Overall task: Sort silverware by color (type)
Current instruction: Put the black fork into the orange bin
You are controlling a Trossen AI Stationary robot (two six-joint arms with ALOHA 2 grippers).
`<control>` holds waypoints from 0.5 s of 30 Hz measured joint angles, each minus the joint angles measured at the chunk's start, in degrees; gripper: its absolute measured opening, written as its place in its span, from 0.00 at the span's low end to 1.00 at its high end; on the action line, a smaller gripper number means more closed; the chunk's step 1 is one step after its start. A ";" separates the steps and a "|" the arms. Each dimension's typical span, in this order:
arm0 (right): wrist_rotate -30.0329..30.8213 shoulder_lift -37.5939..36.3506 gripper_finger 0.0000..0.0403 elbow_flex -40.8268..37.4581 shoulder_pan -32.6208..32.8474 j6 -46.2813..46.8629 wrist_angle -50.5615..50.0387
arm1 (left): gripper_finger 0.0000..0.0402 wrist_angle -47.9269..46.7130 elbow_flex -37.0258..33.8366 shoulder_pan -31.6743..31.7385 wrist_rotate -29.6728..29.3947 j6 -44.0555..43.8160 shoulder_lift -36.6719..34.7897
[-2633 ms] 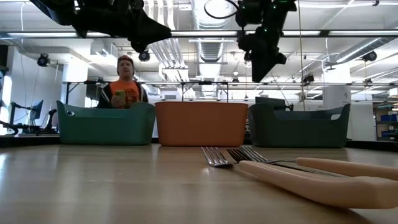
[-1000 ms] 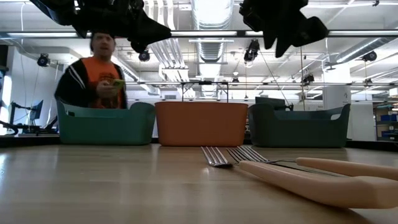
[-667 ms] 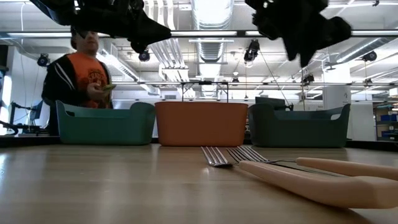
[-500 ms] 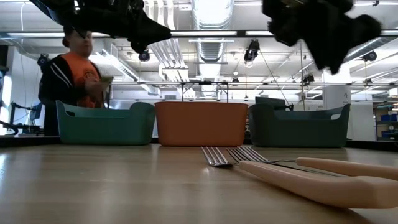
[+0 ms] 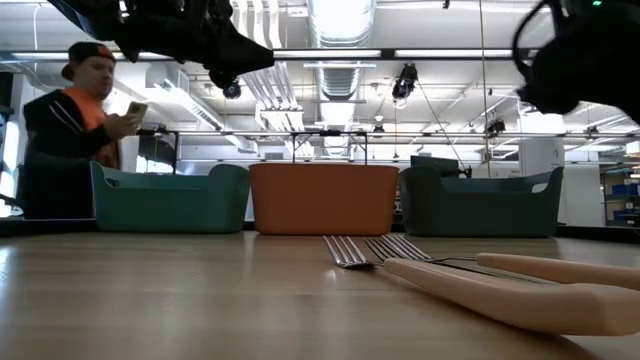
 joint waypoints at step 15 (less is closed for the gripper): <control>4.57 -11.10 0.46 -19.18 6.42 18.42 21.89 | 0.19 0.13 0.00 0.02 0.00 0.02 0.00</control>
